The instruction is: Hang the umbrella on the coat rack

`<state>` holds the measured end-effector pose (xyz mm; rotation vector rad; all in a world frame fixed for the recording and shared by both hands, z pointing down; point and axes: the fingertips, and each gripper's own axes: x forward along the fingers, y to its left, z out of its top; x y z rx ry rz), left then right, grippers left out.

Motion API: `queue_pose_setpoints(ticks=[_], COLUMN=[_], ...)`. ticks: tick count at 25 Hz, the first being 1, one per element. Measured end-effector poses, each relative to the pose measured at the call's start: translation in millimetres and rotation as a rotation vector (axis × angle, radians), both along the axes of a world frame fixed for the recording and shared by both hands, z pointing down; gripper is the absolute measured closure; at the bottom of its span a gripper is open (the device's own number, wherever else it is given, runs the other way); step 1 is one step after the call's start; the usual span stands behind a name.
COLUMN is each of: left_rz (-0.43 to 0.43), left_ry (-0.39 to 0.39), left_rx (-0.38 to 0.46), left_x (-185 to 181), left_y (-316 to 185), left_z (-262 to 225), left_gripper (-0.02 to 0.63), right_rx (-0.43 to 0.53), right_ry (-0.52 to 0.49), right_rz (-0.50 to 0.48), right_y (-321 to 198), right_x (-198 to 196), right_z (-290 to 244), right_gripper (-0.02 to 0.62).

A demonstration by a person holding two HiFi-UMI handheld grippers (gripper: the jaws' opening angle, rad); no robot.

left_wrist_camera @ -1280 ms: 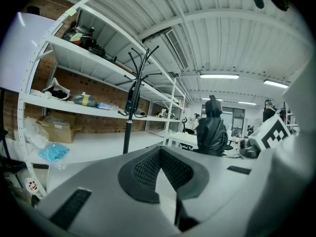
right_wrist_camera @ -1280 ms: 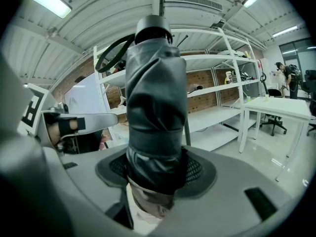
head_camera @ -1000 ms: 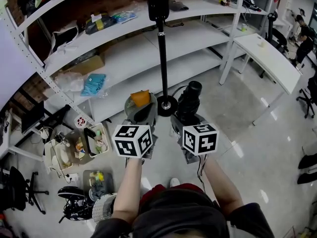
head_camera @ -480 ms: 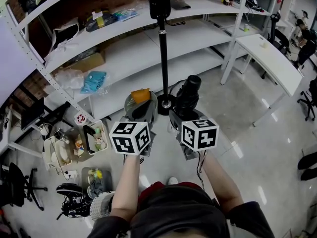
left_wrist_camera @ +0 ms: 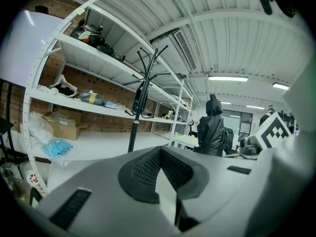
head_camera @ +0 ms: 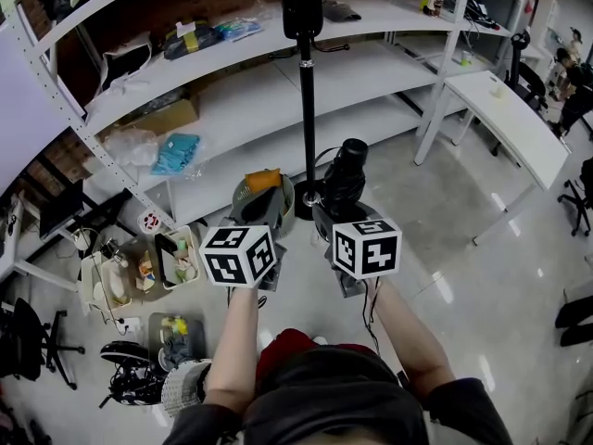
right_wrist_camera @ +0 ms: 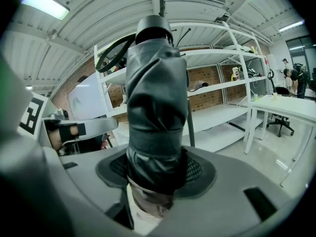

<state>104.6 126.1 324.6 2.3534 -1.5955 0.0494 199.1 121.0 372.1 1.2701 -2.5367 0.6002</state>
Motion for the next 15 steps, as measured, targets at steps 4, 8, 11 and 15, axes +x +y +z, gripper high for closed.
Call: queue_pose_setpoints(ticks=[4, 8, 11, 15], left_rz=[-0.005, -0.011, -0.011, -0.015], left_ry=[-0.001, -0.015, -0.02, -0.023], left_rx=[0.003, 0.011, 0.016, 0.009], left_x=[1.5, 3.5, 1.4, -4.9], left_y=[-5.6, -11.8, -20.1, -30.1], left_z=[-1.5, -7.2, -8.5, -2.1], left_gripper=[0.595, 0.595, 0.595, 0.595], right_rx=[-0.002, -0.001, 0.012, 0.004], right_ry=[-0.001, -0.01, -0.013, -0.013], right_rz=[0.001, -0.003, 0.006, 0.012], right_y=[-7.7, -14.4, -23.6, -35.3], right_x=[2.6, 5.3, 4.4, -1.8], right_z=[-0.3, -4.3, -7.2, -2.3], right_gripper=[0.374, 0.374, 0.374, 0.374])
